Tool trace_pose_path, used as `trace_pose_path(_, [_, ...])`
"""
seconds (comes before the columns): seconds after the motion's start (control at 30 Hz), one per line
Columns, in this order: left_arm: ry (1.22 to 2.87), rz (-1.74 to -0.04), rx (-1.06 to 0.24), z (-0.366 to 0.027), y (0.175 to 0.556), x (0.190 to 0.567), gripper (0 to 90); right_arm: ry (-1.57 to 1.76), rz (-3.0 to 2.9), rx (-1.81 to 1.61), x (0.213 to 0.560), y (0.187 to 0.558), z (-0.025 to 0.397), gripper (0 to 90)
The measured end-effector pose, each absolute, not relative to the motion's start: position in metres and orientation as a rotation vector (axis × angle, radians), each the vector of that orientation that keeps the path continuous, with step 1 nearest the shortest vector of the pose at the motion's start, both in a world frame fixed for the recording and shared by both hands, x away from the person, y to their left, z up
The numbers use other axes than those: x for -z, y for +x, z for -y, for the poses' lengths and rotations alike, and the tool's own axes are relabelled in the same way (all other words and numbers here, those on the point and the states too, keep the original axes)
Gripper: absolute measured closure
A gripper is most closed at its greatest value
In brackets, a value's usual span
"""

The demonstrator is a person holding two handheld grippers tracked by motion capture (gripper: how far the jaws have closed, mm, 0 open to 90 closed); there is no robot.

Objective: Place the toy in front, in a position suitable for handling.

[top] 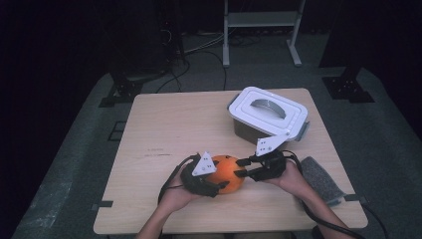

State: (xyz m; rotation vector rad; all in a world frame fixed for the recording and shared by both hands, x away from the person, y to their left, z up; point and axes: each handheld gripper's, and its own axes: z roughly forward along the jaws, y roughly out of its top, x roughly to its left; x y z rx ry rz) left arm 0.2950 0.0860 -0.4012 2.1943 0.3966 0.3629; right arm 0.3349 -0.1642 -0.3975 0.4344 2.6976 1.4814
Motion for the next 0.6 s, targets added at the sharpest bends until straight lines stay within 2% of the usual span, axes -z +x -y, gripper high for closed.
trace_pose_path(0.1, [2.144,-0.386,-0.303,-0.091,0.294,0.395,30.5,0.433,-2.726,-1.443,0.403,0.332,0.17,59.0])
trace_pose_path(0.3, [2.11,-0.45,-0.33,-0.099,0.303,0.393,32.3,0.453,-2.744,-1.436,0.414,0.327,0.186,58.0])
trace_pose_path(0.47, [2.113,-0.477,-0.238,-0.098,0.308,0.402,34.7,0.47,-2.754,-1.438,0.42,0.324,0.193,57.0])
trace_pose_path(0.6, [2.137,-0.468,-0.19,-0.095,0.304,0.406,35.0,0.507,-2.769,-1.443,0.418,0.324,0.195,48.7])
